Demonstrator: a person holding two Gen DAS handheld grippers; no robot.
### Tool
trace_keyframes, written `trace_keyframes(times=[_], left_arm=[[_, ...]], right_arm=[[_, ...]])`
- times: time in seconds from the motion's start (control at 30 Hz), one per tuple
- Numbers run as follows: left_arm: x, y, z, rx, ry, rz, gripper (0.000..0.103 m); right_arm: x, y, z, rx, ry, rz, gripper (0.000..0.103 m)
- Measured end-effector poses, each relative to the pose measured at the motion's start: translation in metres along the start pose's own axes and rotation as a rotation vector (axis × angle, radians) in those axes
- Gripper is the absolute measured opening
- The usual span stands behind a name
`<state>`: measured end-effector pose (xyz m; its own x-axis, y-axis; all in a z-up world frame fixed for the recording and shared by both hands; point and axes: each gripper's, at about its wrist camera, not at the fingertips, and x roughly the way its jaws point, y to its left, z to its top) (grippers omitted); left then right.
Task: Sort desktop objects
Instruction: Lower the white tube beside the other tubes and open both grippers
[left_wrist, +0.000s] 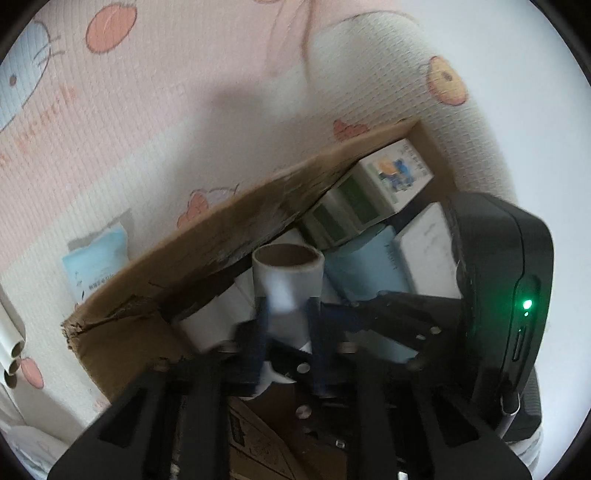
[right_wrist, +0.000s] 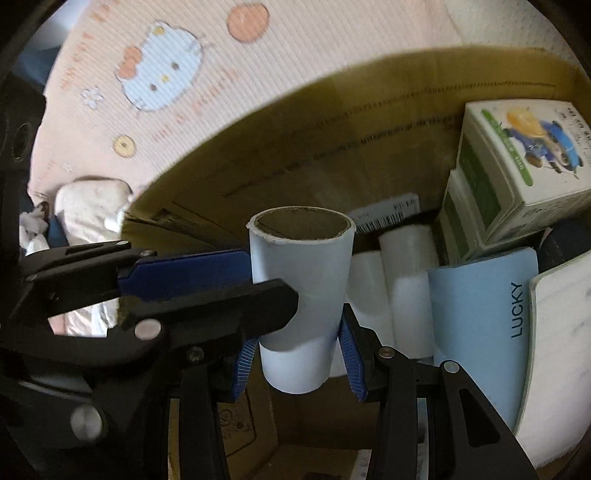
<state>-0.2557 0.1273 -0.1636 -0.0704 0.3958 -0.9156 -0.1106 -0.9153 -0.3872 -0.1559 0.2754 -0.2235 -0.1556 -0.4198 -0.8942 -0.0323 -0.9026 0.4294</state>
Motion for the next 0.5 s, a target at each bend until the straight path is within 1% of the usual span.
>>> trace_keyframes(times=[0.03, 0.07, 0.13, 0.2, 0.27, 0.4, 0.5], left_arm=[[0.004, 0.002, 0.0, -0.01, 0.021, 0.002, 0.001], [0.007, 0.005, -0.001, -0.024, 0.035, -0.014, 0.001], [0.01, 0.007, -0.002, -0.031, 0.044, -0.043, 0.001], [0.012, 0.008, -0.003, -0.015, 0.045, -0.027, 0.001], [0.012, 0.01, -0.003, -0.013, 0.04, -0.017, 0.001], [0.008, 0.02, -0.003, -0.035, 0.034, -0.029, 0.001], [0.002, 0.025, -0.001, -0.045, 0.024, -0.035, 0.001]], right_arm=[[0.002, 0.0, 0.001, 0.0, 0.013, -0.015, 0.04], [0.005, -0.001, 0.002, 0.003, 0.031, -0.03, 0.04], [0.01, -0.001, 0.002, 0.004, 0.066, -0.003, 0.04], [0.012, 0.003, 0.002, -0.018, 0.079, 0.002, 0.04], [0.016, 0.009, 0.003, -0.049, 0.08, -0.033, 0.04], [0.023, 0.005, 0.005, -0.038, 0.087, -0.046, 0.04], [0.028, -0.001, 0.005, -0.014, 0.095, -0.029, 0.04]])
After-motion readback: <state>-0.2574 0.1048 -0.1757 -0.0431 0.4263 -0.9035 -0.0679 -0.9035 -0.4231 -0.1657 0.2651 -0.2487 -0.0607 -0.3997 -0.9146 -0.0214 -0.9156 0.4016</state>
